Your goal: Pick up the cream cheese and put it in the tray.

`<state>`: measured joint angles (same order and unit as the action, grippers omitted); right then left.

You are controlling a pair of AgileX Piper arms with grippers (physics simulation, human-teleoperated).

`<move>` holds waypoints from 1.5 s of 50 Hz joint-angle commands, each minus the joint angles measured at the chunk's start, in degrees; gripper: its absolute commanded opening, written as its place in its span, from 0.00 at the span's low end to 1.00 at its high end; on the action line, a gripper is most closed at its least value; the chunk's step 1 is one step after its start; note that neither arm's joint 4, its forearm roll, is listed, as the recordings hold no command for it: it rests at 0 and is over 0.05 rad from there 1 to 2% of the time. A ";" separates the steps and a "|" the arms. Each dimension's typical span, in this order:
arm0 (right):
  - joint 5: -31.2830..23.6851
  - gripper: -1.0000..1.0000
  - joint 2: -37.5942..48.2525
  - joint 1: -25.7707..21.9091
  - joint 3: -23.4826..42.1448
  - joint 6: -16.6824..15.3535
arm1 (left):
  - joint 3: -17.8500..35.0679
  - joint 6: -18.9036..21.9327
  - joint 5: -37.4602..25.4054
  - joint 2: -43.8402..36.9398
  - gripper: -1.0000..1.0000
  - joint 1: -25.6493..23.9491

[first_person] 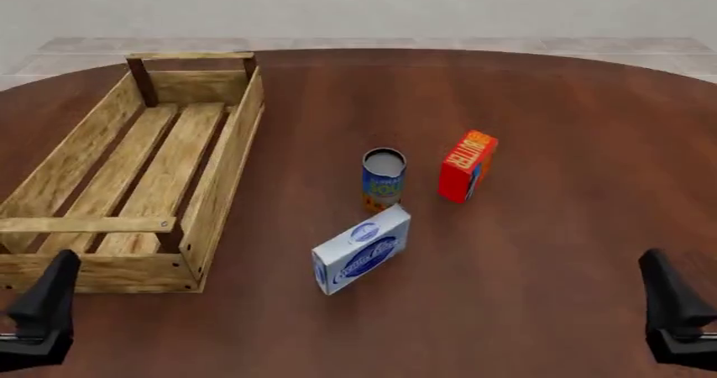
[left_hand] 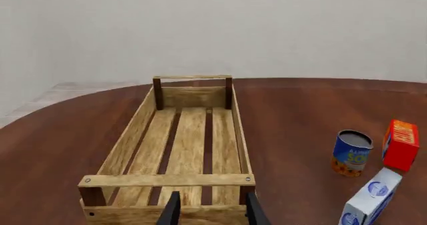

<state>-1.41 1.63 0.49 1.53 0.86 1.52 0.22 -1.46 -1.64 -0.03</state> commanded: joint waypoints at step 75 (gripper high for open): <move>2.94 1.00 -1.60 -2.68 -1.28 -6.25 | 31.51 1.76 -0.33 -46.98 1.00 -38.22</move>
<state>1.32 0.41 -1.87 0.21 -4.45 29.63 1.98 -2.84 -39.01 -32.77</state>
